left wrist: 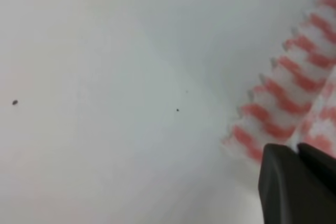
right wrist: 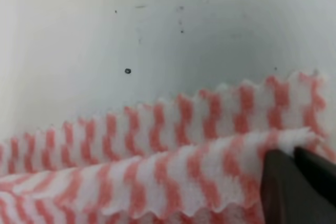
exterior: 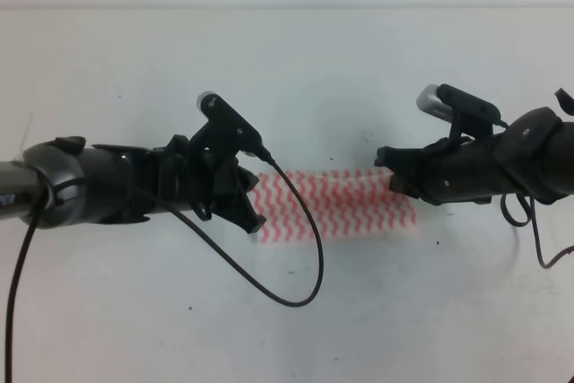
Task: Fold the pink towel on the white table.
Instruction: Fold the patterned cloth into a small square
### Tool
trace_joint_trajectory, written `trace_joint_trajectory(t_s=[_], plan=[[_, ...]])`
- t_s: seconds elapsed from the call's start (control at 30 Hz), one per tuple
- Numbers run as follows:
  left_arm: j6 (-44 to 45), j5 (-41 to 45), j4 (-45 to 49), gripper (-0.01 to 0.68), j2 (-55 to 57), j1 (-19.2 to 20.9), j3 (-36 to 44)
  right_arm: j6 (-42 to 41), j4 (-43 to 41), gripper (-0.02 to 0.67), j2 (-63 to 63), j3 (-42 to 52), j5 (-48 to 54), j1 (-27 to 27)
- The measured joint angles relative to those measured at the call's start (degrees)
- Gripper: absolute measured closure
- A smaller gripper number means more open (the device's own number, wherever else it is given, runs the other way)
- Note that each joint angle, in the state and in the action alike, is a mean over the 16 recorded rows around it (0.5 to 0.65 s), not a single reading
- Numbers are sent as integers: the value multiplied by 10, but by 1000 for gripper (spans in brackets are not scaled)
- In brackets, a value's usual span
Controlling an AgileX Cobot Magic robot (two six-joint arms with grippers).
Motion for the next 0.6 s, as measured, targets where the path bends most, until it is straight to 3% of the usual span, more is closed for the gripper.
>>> trace_joint_trajectory(t_s=[0.6], plan=[[16,-10,0,673,4,0,-7,-1,0,651,-2,0,6,0]])
